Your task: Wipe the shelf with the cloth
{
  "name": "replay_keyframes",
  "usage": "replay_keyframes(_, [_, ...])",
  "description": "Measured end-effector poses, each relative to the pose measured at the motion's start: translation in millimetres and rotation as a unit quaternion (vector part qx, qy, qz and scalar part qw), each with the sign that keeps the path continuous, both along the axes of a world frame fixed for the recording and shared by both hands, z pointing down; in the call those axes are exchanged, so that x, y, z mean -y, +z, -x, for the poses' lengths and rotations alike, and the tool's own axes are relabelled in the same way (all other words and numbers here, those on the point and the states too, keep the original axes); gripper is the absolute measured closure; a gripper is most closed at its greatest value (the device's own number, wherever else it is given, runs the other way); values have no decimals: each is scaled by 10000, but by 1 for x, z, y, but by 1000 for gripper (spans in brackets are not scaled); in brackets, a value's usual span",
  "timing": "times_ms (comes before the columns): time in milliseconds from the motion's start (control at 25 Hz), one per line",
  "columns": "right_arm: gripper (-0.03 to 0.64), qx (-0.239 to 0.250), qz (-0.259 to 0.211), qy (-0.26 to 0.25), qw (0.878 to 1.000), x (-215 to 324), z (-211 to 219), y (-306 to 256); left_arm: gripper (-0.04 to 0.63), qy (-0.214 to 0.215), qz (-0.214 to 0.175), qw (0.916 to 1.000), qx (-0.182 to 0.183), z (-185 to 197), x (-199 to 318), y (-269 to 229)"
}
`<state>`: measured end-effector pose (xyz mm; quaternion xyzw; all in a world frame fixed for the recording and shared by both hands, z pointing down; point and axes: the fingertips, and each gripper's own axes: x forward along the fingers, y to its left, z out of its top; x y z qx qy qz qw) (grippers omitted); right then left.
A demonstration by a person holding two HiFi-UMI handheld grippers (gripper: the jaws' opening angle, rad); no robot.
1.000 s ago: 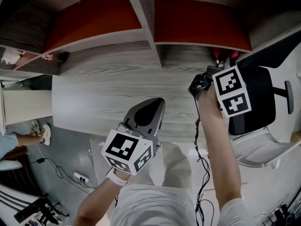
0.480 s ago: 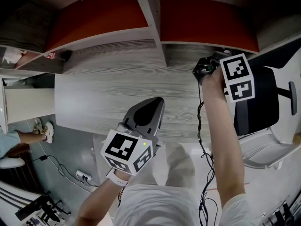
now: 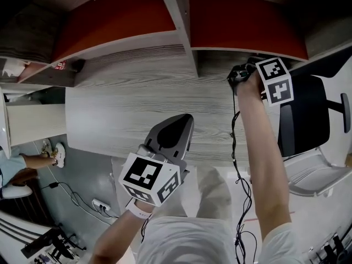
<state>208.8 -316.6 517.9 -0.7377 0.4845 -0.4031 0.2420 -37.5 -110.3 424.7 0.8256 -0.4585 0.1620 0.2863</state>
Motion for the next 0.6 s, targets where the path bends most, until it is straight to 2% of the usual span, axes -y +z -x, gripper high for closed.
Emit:
replay_keyframes(120, [529,241,409,135,9988,-4,-1,29,589,-30,5,10000,4,6,0,1])
replay_keyframes(320, [529,295,958,91,9949,-14,0,63,589,-58,51,10000,16,13,-4,4])
replay_keyframes(600, [529,-304,1504,-521,9868,-18,10,76,589,-47,34,10000,-20,13,-4,3])
